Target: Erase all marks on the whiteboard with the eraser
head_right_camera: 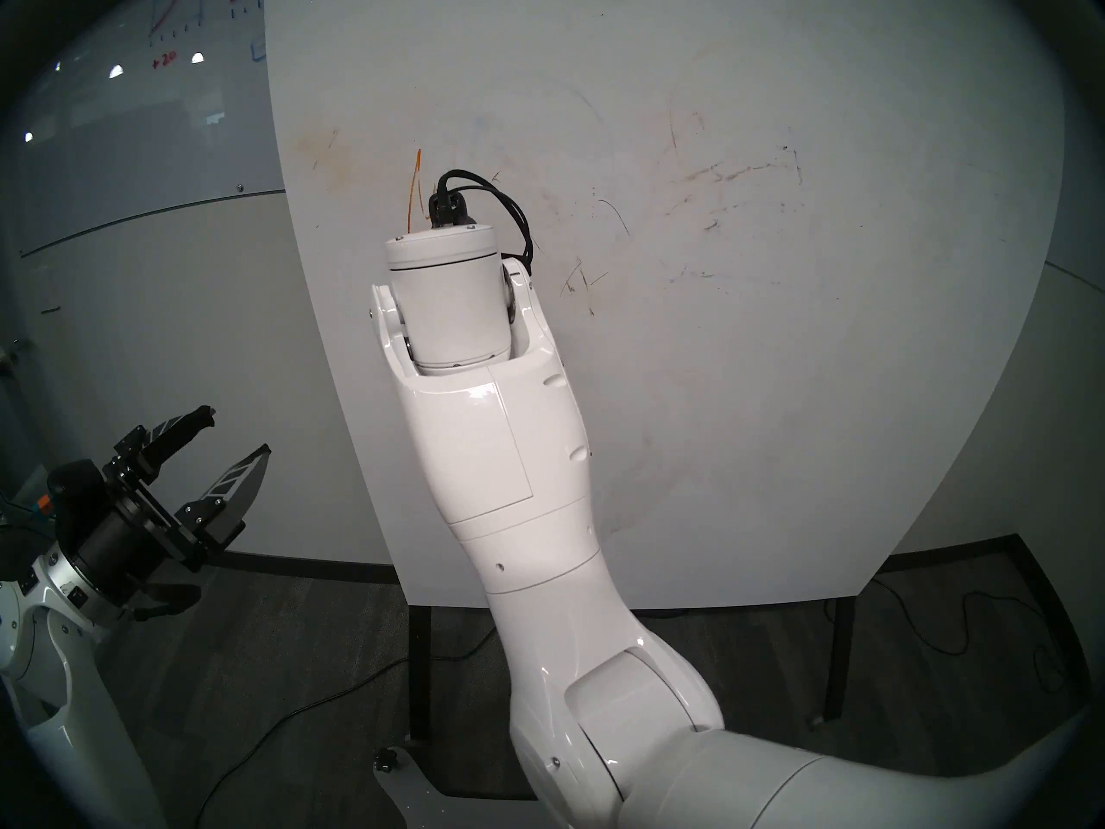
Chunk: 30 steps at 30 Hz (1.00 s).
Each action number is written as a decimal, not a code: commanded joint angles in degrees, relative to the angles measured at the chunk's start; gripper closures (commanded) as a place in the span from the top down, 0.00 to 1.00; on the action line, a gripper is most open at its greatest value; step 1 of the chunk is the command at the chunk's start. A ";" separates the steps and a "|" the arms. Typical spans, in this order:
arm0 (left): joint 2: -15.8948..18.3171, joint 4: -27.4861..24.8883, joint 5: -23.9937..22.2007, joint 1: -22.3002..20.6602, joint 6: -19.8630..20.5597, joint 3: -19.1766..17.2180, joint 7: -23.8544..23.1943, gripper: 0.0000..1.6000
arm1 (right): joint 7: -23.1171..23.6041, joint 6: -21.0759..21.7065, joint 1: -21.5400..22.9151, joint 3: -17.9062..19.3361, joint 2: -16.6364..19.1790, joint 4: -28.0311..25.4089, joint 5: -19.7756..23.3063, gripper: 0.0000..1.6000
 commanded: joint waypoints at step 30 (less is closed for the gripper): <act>0.11 -1.06 -0.48 0.04 0.13 0.13 0.12 1.00 | 4.70 0.09 5.60 -3.68 1.28 -1.02 -1.10 0.00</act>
